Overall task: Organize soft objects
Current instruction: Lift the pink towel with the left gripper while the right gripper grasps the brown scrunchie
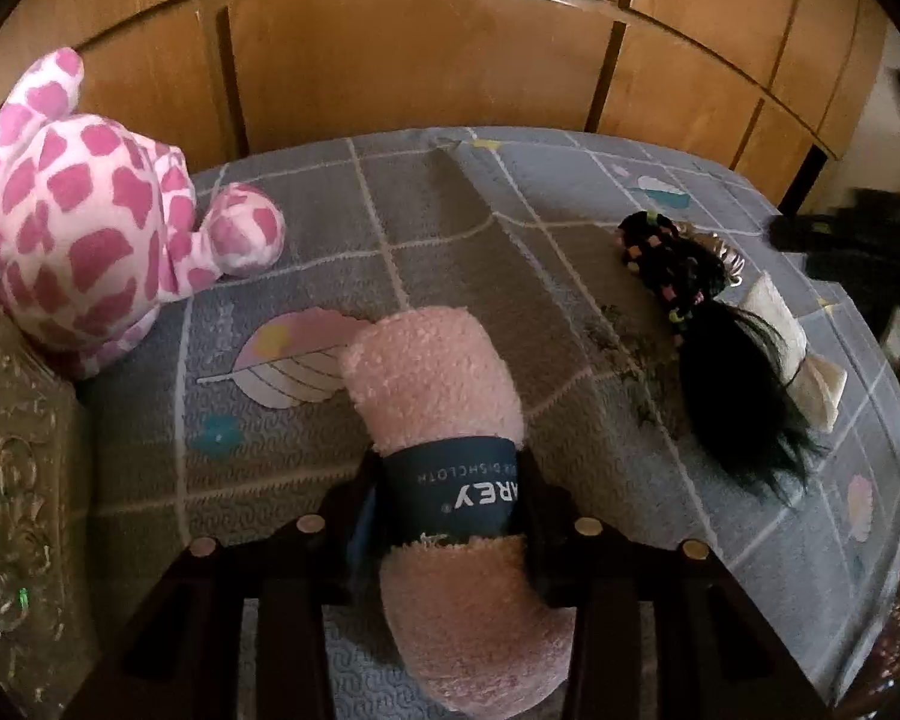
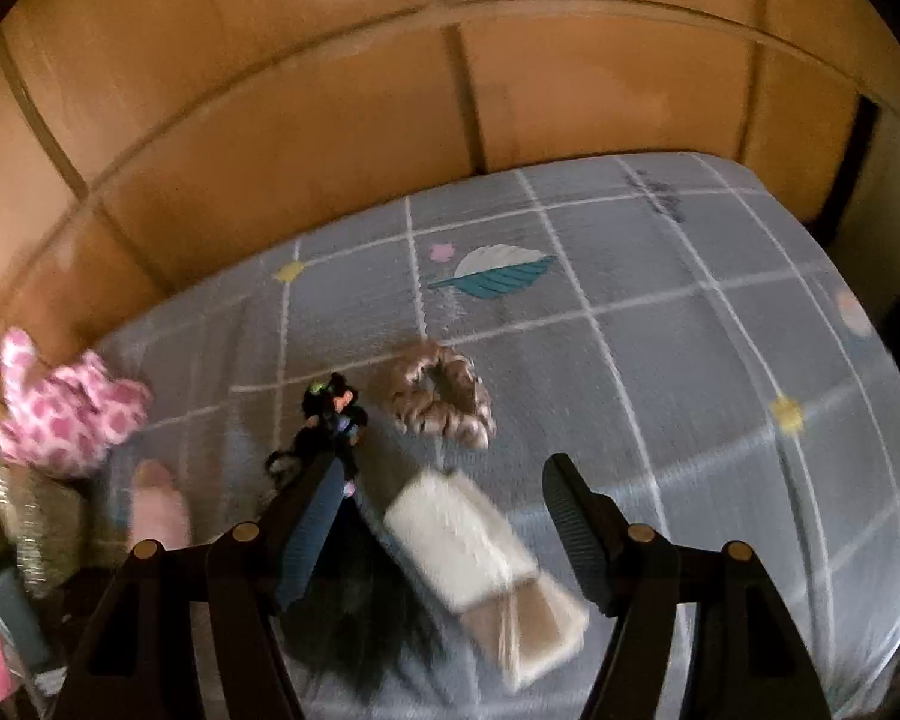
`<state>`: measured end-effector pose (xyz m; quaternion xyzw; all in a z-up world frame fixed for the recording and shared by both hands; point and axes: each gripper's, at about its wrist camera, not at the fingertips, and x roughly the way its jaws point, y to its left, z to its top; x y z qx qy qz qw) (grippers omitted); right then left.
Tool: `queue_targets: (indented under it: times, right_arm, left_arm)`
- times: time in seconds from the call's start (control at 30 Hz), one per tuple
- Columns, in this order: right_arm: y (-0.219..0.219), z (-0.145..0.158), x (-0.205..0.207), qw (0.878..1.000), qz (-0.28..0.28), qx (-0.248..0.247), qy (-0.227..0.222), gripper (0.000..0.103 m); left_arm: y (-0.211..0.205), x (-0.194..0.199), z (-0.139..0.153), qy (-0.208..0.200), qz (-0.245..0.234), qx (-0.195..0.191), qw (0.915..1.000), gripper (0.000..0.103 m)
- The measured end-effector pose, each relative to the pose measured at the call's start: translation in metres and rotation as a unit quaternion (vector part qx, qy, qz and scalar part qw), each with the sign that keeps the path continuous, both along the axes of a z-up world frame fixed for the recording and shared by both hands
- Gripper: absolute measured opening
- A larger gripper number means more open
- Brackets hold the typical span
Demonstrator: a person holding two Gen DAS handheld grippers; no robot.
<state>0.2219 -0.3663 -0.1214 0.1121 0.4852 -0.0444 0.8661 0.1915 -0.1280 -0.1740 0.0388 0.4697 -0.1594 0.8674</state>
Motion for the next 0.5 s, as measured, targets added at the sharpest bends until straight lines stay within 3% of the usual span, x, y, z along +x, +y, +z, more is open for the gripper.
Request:
queue_targets:
  times: [0.4, 0.5]
  right_arm:
    - [0.01, -0.047, 0.07, 0.994, 0.042, -0.052, 0.089, 0.069]
    - [0.012, -0.05, 0.071, 0.993, 0.045, -0.068, 0.084, 0.034]
  left_arm:
    - [0.006, -0.005, 0.003, -0.011, 0.0, -0.007, 0.9999, 0.043]
    - [0.005, -0.006, 0.002, -0.012, 0.001, -0.007, 0.9999, 0.043]
